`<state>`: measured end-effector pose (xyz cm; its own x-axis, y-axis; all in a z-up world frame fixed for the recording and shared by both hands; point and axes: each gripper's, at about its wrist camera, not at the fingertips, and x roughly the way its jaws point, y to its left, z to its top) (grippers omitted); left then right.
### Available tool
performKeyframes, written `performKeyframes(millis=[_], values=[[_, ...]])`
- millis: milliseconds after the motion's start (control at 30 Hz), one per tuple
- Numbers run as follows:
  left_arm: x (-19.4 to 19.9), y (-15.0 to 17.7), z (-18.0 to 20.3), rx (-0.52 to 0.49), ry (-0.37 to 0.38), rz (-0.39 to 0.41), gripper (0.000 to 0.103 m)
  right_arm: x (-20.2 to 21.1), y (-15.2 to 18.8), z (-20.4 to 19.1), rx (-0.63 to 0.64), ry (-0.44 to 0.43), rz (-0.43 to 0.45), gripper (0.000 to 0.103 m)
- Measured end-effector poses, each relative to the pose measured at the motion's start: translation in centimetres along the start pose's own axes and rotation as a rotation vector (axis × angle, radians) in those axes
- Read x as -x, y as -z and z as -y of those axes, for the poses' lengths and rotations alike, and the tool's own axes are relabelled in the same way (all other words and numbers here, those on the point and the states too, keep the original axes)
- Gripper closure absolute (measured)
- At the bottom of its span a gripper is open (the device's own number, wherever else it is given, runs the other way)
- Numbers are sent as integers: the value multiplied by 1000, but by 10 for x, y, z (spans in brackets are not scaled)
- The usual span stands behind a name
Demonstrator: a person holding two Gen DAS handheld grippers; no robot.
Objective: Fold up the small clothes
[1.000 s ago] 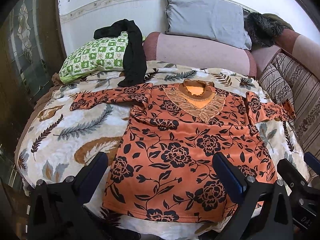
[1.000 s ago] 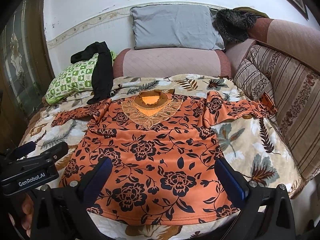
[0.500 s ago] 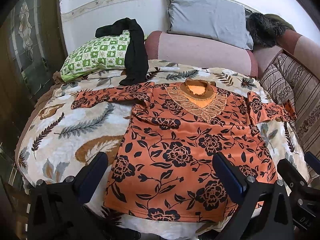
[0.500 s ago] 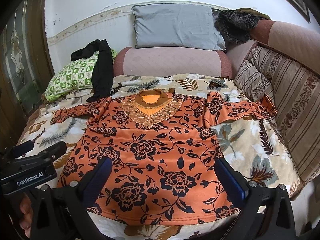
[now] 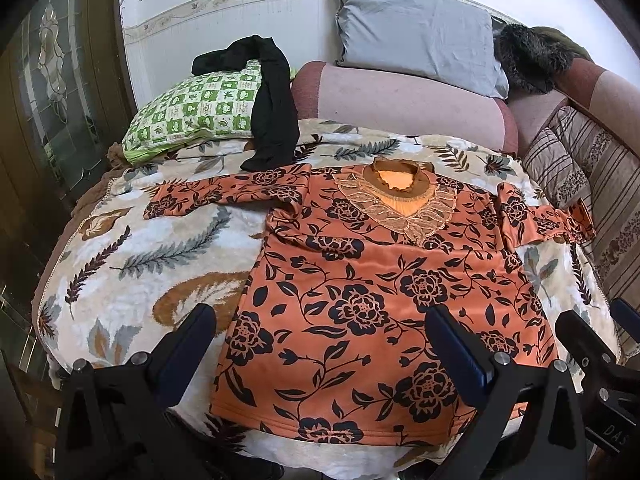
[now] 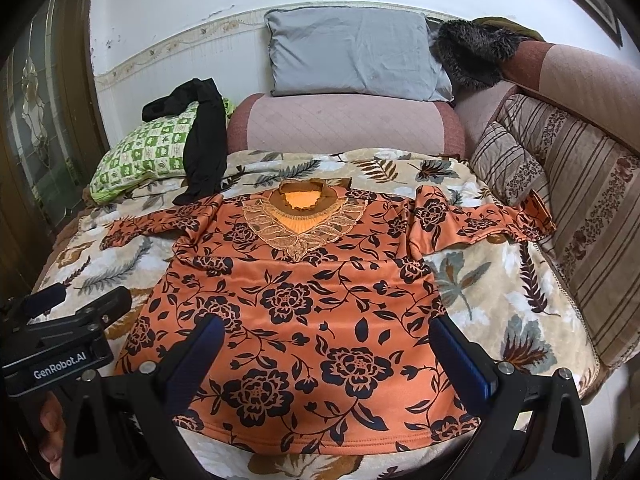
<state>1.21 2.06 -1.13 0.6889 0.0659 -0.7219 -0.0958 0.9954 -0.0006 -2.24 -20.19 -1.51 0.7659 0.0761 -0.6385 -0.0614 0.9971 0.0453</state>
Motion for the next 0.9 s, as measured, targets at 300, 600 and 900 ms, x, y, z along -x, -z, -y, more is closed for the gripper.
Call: performKeyframes(millis=[300, 600, 900], values=[[-8, -3, 0, -4, -9, -9, 0, -8, -7, -3, 2, -1, -6, 0], [-22, -6, 1, -10, -4, -30, 0, -25, -14, 4, -14, -20, -19, 0], [-104, 23, -28, 121, 134, -292, 0, -112, 2, 142, -491, -248, -143, 0]])
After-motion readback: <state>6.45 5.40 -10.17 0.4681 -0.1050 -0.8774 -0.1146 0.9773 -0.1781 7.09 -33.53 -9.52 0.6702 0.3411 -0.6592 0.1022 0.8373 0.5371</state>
